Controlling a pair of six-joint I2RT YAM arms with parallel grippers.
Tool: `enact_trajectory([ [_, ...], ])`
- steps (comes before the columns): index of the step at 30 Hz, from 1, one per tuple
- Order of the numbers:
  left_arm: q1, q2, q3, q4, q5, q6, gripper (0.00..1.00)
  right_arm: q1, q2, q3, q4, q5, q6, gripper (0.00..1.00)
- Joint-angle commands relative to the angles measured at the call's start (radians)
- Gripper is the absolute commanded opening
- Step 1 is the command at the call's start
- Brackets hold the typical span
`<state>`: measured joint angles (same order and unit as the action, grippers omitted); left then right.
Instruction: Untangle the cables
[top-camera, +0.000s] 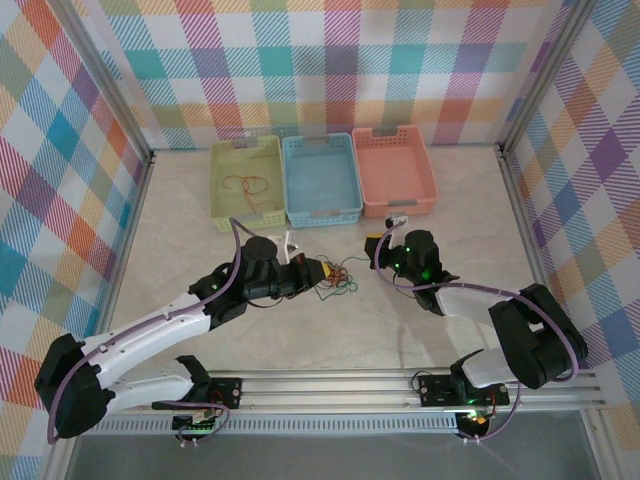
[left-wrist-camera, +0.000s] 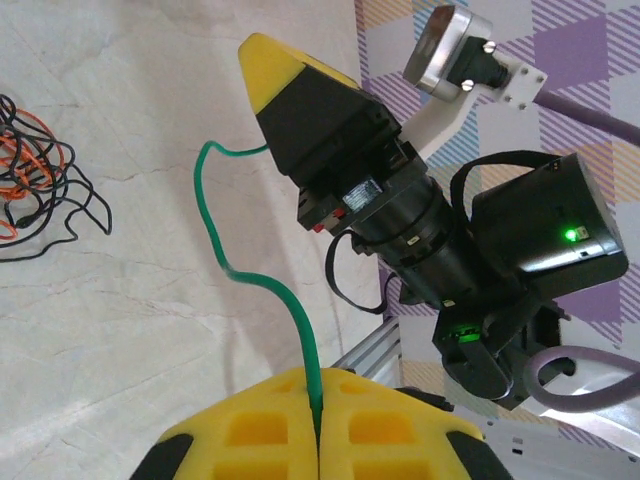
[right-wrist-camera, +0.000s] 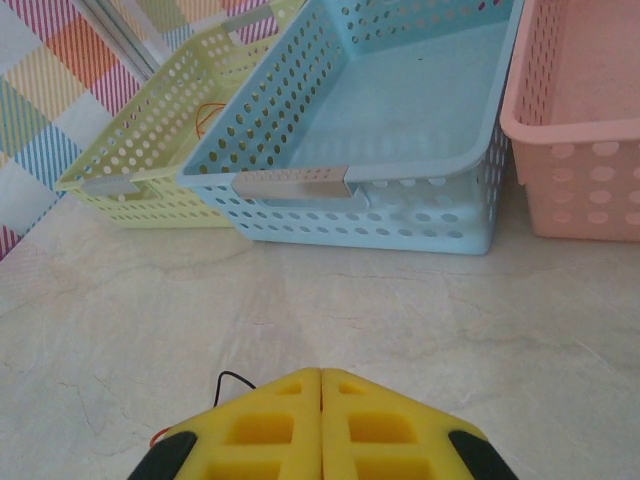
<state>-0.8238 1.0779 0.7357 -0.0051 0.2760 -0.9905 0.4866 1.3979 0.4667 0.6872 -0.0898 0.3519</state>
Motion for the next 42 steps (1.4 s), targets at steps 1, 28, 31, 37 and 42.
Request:
enact_trajectory([
  [1,-0.009,-0.029,0.091,-0.08,-0.028,0.11,0.0,0.003,-0.016,0.009,0.014,0.017,-0.017,0.38],
  [28,0.096,0.772,1.147,-0.45,-0.366,0.545,0.0,-0.005,-0.214,-0.079,-0.228,0.678,0.185,0.57],
  [31,0.117,0.906,1.281,-0.444,-0.373,0.564,0.0,-0.006,-0.206,-0.071,-0.232,0.667,0.175,0.57],
  [37,0.13,1.216,1.669,-0.52,-0.339,0.601,0.0,-0.005,-0.191,-0.06,-0.229,0.647,0.161,0.56],
  [42,0.135,1.426,1.919,-0.542,-0.359,0.601,0.0,-0.005,-0.167,-0.04,-0.231,0.616,0.144,0.55],
])
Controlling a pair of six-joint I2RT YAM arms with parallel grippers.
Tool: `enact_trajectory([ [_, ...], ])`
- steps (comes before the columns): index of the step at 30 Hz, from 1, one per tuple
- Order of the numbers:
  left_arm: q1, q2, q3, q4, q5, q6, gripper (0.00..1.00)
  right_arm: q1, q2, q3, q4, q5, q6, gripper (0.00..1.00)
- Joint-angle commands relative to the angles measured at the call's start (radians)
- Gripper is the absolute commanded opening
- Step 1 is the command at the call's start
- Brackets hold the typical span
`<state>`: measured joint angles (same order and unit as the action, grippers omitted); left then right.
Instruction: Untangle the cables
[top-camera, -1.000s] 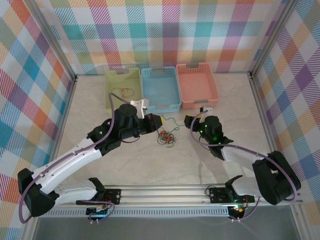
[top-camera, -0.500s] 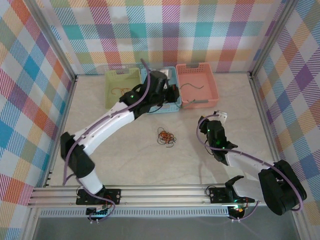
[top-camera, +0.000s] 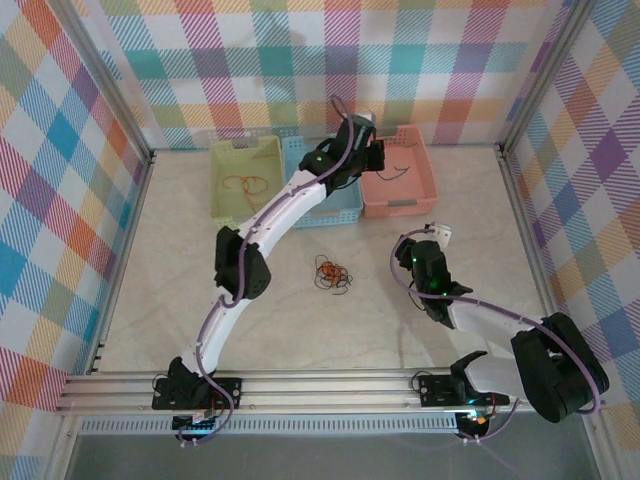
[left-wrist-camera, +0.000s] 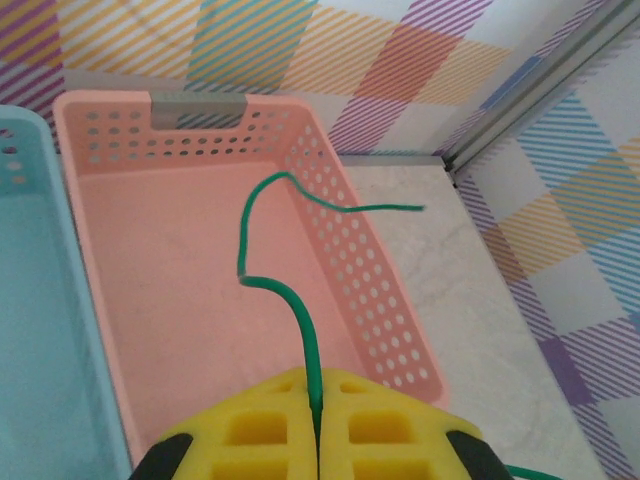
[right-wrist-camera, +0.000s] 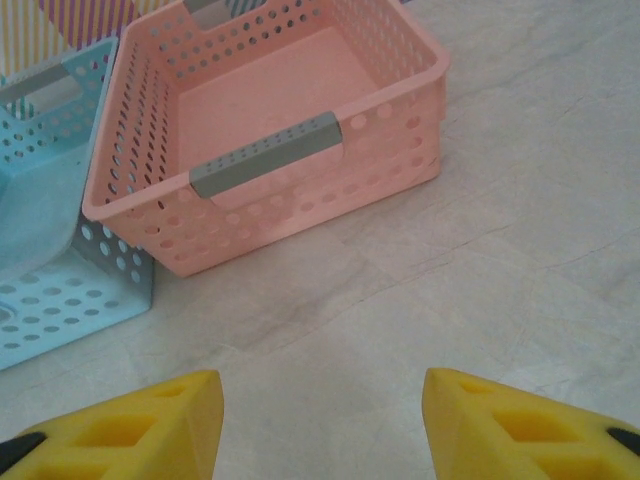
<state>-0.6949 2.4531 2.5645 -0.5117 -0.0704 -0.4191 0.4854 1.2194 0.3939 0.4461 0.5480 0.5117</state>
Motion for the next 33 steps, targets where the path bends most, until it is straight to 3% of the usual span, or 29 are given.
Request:
enact_trajectory([
  [1,0.008,0.077,0.106,-0.015,-0.012,0.029,0.0,-0.004,0.017,0.035,0.008,-0.025,-0.017,0.55],
  [6,0.021,0.149,0.115,0.059,-0.097,0.012,0.0,-0.004,0.026,0.043,0.008,-0.043,-0.024,0.55],
  [7,0.026,0.163,0.118,0.077,-0.087,0.01,0.05,-0.004,0.03,0.044,0.008,-0.044,-0.024,0.55],
  [11,0.032,0.208,0.162,0.101,-0.036,0.037,0.58,-0.004,0.042,0.054,0.005,-0.061,-0.028,0.55],
  [13,0.032,0.206,0.181,0.094,-0.019,0.046,0.7,-0.004,0.049,0.06,0.001,-0.069,-0.03,0.55],
  [15,0.031,0.18,0.18,0.08,-0.023,0.046,0.75,-0.004,0.054,0.063,-0.003,-0.072,-0.03,0.55],
  [22,0.031,0.03,0.159,-0.044,0.014,0.064,0.76,-0.004,0.06,0.067,-0.002,-0.086,-0.035,0.55],
  [25,0.031,-0.087,0.073,-0.103,0.044,0.064,0.73,-0.004,0.063,0.069,0.0,-0.099,-0.037,0.55],
  [27,0.031,-0.213,-0.097,-0.078,0.063,0.048,0.72,-0.004,0.068,0.074,-0.002,-0.11,-0.045,0.55],
  [33,0.032,-0.72,-0.88,0.277,0.064,-0.02,0.72,-0.004,0.064,0.079,0.011,-0.195,-0.087,0.54],
])
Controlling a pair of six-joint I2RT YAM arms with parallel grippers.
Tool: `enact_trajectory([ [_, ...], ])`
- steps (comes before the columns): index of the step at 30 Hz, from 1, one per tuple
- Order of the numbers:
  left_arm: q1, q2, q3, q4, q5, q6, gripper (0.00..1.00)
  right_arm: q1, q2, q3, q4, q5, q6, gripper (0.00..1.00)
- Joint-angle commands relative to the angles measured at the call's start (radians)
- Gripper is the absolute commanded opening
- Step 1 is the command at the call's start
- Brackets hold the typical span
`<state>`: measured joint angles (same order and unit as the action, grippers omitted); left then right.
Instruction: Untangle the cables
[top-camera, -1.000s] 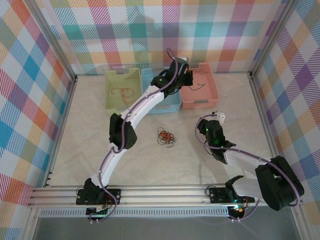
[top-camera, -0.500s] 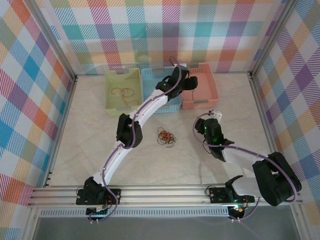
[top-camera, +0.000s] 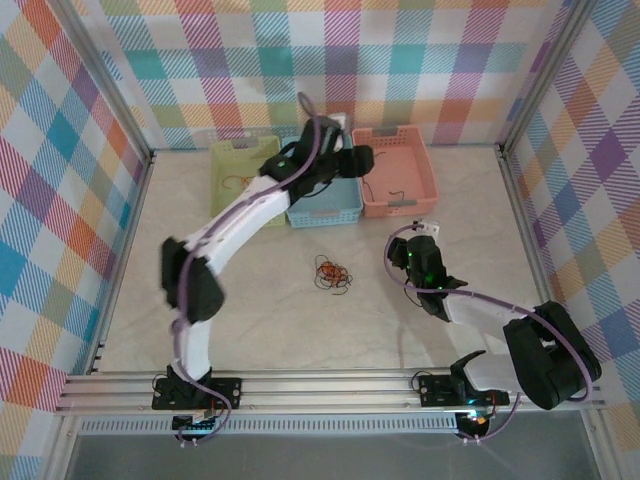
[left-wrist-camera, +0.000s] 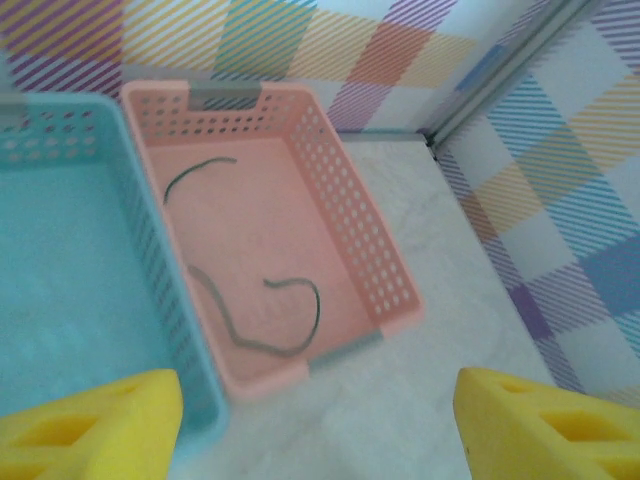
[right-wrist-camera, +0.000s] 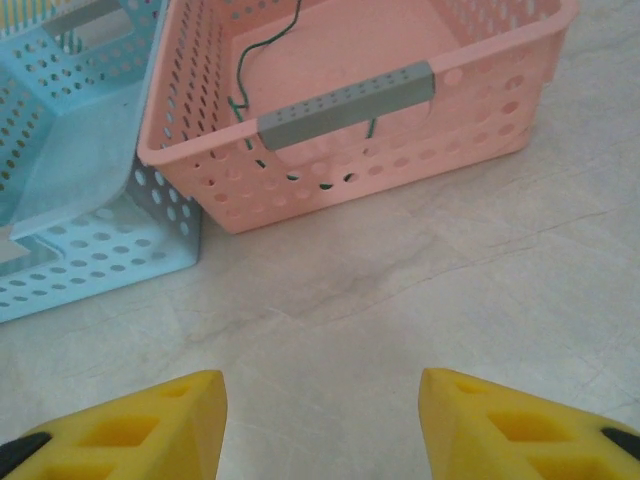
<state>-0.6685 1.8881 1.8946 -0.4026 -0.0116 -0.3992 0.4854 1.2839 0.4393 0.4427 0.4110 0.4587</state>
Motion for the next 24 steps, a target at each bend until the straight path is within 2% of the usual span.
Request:
enact_trajectory([
  [1,0.006,-0.231,-0.321,0.203,-0.003,-0.055,0.72,-0.004,-0.003,0.032,0.024,-0.078,-0.045,0.54],
  [8,0.007,-0.612,-0.865,0.288,-0.026,-0.118,0.72,-0.003,0.024,0.046,0.06,-0.248,-0.097,0.52],
  [11,0.009,-0.703,-1.013,0.366,-0.025,-0.149,0.71,0.012,0.054,0.065,0.076,-0.327,-0.129,0.52],
  [13,0.009,-0.702,-1.027,0.36,-0.006,-0.153,0.71,0.02,0.071,0.086,0.062,-0.367,-0.147,0.55],
  [17,0.009,-0.609,-0.977,0.278,0.075,-0.142,0.71,0.046,0.093,0.113,0.05,-0.424,-0.19,0.55],
  [24,0.016,-0.585,-1.065,0.369,0.12,-0.121,0.7,0.09,0.131,0.146,0.058,-0.511,-0.265,0.55],
])
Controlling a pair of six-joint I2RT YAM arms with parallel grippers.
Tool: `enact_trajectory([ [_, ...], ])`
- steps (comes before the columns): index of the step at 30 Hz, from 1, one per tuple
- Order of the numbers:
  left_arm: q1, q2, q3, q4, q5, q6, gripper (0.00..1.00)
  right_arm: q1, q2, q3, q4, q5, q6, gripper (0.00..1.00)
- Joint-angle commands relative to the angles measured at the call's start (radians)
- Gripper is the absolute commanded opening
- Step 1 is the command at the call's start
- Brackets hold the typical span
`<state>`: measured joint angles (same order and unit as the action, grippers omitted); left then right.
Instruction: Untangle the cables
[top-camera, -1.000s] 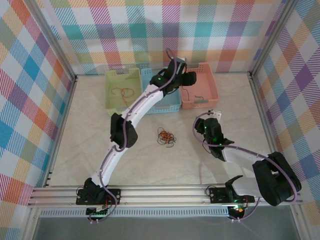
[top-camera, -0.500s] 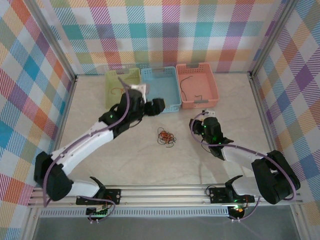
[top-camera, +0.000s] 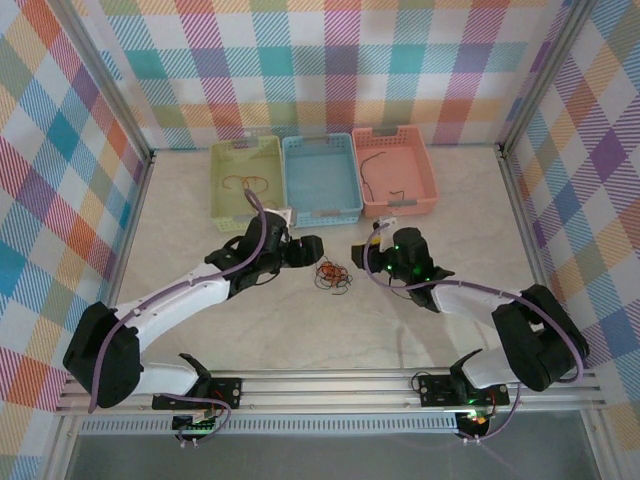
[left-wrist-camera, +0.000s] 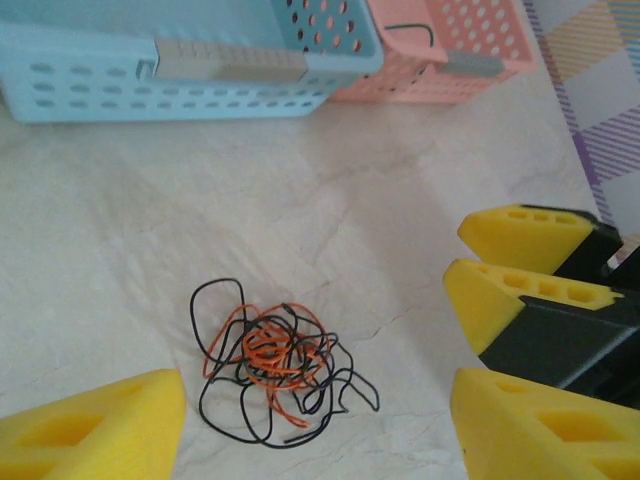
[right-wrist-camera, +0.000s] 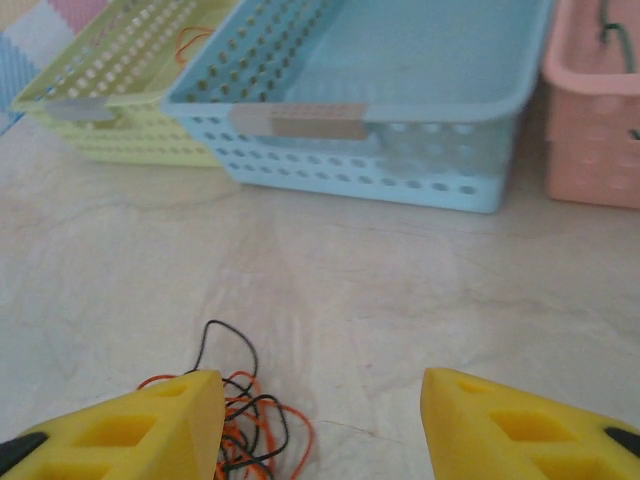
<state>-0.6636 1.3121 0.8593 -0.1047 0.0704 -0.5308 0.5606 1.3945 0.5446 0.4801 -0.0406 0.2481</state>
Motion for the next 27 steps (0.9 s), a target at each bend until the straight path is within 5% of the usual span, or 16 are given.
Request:
enact_trajectory([
  [1,0.013,-0.017,-0.042,0.093,0.04,0.01,0.7,0.021,0.028,0.049,0.011,-0.061,-0.067,0.55],
  [13,0.013,-0.042,-0.114,0.111,0.065,-0.055,0.67,0.062,0.123,0.15,-0.104,-0.107,-0.146,0.49],
  [27,0.014,-0.114,-0.136,0.053,-0.054,-0.083,0.58,0.089,0.241,0.278,-0.26,-0.199,-0.2,0.45],
])
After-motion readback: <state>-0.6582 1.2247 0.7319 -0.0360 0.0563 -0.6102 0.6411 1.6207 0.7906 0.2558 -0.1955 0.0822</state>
